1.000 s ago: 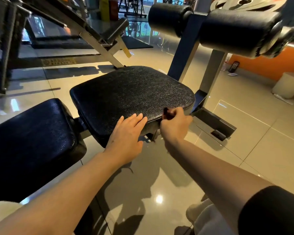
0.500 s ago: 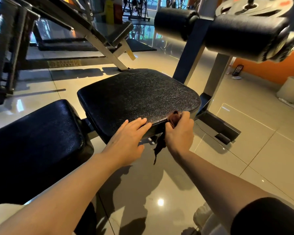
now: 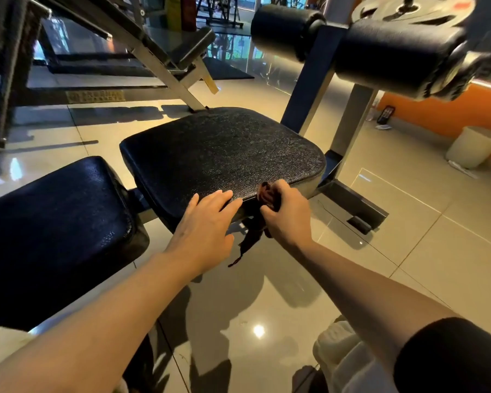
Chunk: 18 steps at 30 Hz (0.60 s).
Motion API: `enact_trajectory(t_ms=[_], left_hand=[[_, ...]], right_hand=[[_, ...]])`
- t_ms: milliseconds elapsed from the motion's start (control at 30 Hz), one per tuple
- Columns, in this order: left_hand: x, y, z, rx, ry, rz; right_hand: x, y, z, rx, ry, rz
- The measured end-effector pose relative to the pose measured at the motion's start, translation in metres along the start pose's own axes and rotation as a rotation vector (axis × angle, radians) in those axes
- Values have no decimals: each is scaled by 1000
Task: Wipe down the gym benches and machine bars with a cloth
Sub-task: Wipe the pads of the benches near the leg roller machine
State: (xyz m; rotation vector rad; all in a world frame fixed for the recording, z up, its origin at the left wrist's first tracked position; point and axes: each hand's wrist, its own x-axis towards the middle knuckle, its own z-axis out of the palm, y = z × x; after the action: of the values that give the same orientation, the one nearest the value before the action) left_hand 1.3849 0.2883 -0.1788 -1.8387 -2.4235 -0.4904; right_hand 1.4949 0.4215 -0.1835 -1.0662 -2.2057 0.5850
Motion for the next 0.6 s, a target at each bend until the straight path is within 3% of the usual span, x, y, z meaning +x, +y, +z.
enact_trajectory(t_ms=[133, 367, 500, 600], left_hand=[[-5, -2, -1, -43, 24, 10], [-22, -16, 0, -80, 117, -38], [-28, -18, 2, -61, 103, -50], [-34, -19, 1, -68, 116, -49]], right_hand=[[20, 18, -23, 40, 168, 200], [-11, -19, 11, -14, 75, 33], [-25, -28, 13, -21, -104, -149], [-19, -24, 0, 37, 15, -78]])
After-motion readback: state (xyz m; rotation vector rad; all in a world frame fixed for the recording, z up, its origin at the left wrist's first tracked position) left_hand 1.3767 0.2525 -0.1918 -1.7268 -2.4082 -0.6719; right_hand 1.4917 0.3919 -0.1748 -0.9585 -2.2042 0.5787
